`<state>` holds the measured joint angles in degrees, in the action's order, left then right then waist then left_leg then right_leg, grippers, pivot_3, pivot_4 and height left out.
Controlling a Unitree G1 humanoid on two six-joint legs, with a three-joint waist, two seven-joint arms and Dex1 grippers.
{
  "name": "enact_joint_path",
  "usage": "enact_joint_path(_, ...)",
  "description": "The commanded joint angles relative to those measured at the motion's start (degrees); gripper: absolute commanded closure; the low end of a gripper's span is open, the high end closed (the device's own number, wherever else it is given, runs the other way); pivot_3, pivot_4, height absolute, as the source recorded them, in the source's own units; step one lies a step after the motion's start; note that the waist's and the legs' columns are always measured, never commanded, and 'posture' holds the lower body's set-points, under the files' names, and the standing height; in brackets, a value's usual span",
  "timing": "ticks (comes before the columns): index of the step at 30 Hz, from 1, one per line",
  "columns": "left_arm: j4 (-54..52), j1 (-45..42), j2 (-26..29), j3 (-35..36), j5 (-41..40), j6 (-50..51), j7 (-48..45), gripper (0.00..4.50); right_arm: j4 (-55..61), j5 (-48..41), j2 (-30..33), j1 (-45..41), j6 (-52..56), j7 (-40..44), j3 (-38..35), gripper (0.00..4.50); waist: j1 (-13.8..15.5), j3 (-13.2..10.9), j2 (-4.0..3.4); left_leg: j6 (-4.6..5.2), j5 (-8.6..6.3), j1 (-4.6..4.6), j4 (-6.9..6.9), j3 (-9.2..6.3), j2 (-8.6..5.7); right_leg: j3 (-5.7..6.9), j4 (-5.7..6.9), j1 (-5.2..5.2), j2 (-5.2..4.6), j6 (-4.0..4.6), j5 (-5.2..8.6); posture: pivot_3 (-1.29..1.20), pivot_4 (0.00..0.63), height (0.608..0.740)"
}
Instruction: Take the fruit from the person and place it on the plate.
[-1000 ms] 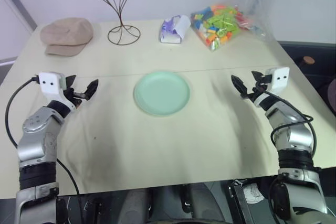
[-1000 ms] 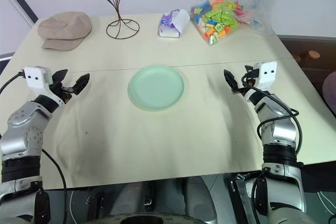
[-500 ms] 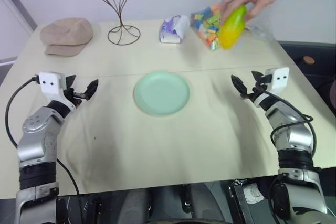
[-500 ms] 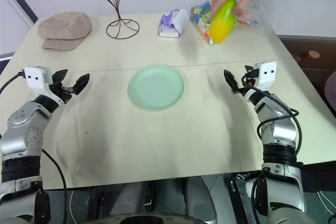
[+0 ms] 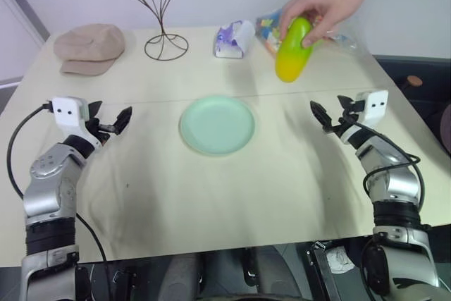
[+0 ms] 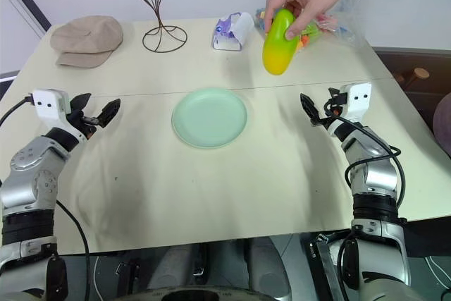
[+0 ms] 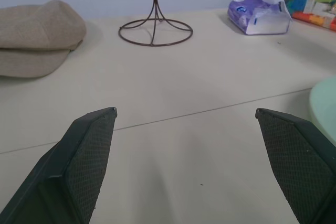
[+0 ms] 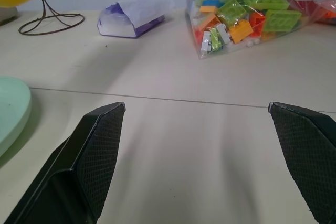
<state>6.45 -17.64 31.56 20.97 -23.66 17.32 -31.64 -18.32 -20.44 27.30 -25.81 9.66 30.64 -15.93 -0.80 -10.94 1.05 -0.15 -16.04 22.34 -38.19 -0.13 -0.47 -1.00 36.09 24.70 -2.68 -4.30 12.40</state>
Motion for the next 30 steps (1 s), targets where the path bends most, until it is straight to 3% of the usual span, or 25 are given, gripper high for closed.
enact_joint_path(1, -8.71, -0.75, 2.99, -0.63, -9.50, 7.19, -8.74, 0.06, 1.25, -0.08, 0.37, -0.96, -0.76, 0.11, -0.44, 0.00, -0.05, 0.00, 0.00, 0.00, 0.00, 0.01, 0.00, 0.00, 0.00, 0.00, 0.00, 0.00, 0.00, 0.00, 0.00, 0.00, 0.150, 0.740)
enact_joint_path(4, -15.12, -1.36, 4.89, -0.74, -18.08, 15.53, -13.30, 0.06, 1.14, -0.02, 0.59, -0.95, -0.80, 0.18, -0.55, 0.00, 0.03, 0.00, 0.01, 0.00, 0.00, 0.04, 0.00, 0.00, 0.00, 0.00, -0.02, 0.00, -0.03, 0.00, 0.00, 0.00, 0.150, 0.740)
enact_joint_path(9, -19.00, -1.75, 8.73, -1.40, -24.42, 23.04, -17.30, 0.06, 1.81, -0.08, 0.87, -0.68, -0.54, 0.15, -0.70, 0.00, -0.30, -0.01, -0.01, 0.00, 0.00, 0.01, 0.00, -0.01, 0.00, -0.02, -0.02, 0.00, 0.03, 0.01, 0.01, 0.00, 0.150, 0.740)
enact_joint_path(17, -14.35, -4.58, 9.43, -3.70, -19.54, 19.10, -18.20, 0.06, 12.39, -8.07, 9.74, 2.15, 12.73, 10.62, -1.47, 0.00, 0.02, -0.07, -0.09, 0.01, 0.00, 0.01, 0.01, 0.01, -0.01, 0.03, -0.04, -0.01, 0.17, 0.01, 0.02, 0.00, 0.150, 0.740)
enact_joint_path(22, -13.88, -6.38, 8.57, -3.86, -20.77, 19.45, -19.07, 0.06, 16.96, -8.80, 9.42, -0.69, 16.98, 10.59, 1.08, 0.00, -0.27, -0.07, -0.09, 0.01, 0.00, -0.01, 0.00, 0.02, 0.05, 0.02, -0.03, 0.00, 0.22, 0.01, 0.03, 0.00, 0.150, 0.740)
enact_joint_path(30, -13.45, -10.35, 8.75, -4.08, -21.98, 20.24, -20.78, 0.06, 12.01, -7.46, 5.04, -10.03, 15.14, 9.70, 3.46, 0.00, -0.11, -0.07, -0.09, 0.00, 0.00, 0.01, 0.00, 0.02, 0.04, 0.03, -0.04, 0.01, 0.22, 0.00, 0.02, 0.00, 0.150, 0.740)
